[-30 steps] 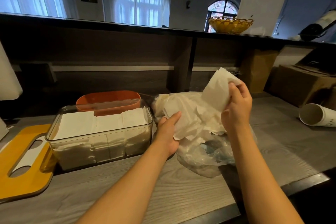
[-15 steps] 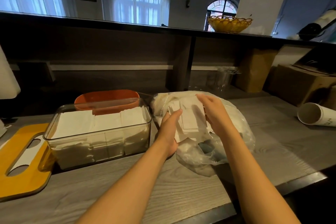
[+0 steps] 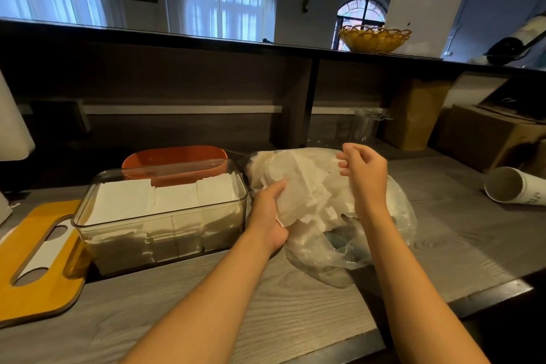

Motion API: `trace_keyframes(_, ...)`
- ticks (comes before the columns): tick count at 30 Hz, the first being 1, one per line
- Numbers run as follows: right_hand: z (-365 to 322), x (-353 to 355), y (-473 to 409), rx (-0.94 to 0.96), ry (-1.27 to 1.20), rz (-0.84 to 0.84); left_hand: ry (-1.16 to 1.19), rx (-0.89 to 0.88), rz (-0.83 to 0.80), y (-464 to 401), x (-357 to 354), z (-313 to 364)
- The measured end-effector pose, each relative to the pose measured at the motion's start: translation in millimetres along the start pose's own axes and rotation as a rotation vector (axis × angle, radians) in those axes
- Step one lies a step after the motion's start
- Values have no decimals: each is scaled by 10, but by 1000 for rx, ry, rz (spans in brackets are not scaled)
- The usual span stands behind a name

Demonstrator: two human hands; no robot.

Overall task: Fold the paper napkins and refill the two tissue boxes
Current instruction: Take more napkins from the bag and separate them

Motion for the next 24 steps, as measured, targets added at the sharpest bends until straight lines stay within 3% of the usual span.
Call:
trace_keyframes(3, 17, -58, 32, -66, 62, -39, 111, 10, -32, 22, 3, 27)
trace_keyframes(8, 107, -185, 107, -489, 135, -376, 90, -31, -29, 18, 19, 34)
trace_keyframes(11, 109, -185, 143, -605, 55, -523, 71, -61, -43, 21, 23, 31)
trace_keyframes(15, 54, -203, 200, -550, 30, -622, 62, -75, -101, 44, 15, 36)
trace_keyframes(19, 12, -198, 172, -376, -75, -416, -7, -78, -50, 8, 15, 1)
trace_keyframes(24, -13, -167, 138, -238, -163, -337, -12, -60, -15, -14, 6, -11)
Point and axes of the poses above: each hand's wrist, its own y-axis away from the middle knuckle, its own x-axis out of the back of the hand, z = x × y, the point moved 2 cm from there along -y, towards the middle knuckle, and after that the axes turned 5 degrees about -x, right-handed, at the moved point
